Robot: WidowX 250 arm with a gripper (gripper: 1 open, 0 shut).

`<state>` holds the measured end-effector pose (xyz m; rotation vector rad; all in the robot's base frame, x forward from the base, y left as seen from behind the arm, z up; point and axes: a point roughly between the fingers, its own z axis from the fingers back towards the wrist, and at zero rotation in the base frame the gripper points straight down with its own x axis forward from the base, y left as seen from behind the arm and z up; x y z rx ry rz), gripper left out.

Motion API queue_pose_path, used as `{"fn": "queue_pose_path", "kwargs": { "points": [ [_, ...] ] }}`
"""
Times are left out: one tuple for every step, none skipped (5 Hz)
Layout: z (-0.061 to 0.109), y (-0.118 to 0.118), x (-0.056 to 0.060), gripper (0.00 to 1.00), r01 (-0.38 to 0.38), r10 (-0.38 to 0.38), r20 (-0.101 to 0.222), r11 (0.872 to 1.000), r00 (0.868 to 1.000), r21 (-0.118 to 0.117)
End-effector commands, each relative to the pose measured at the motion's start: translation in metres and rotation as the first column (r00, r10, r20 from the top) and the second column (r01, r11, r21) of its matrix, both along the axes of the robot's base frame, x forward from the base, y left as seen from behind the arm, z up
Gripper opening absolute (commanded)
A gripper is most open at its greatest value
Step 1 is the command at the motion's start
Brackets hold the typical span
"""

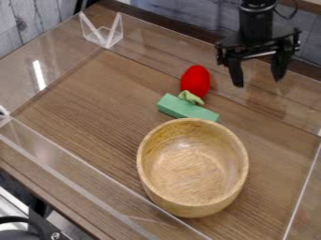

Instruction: Move the red fruit to the right

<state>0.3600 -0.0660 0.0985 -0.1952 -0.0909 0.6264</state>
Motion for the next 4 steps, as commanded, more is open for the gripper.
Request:
{"fn": "queue_pose_path", "kwargs": {
  "points": [
    [0.037, -0.006, 0.013, 1.00, -0.004, 0.004, 0.112, 1.000, 0.994, -0.004],
    [0.031, -0.013, 0.017, 1.00, 0.000, -0.002, 0.114, 1.000, 0.994, 0.015],
    [0.021, -0.012, 0.017, 1.00, 0.055, -0.059, 0.114, 0.998, 0.992, 0.034],
    [0.012, -0.008, 0.016, 1.00, 0.101, -0.106, 0.112, 0.994, 0.988, 0.051]
  ]
}}
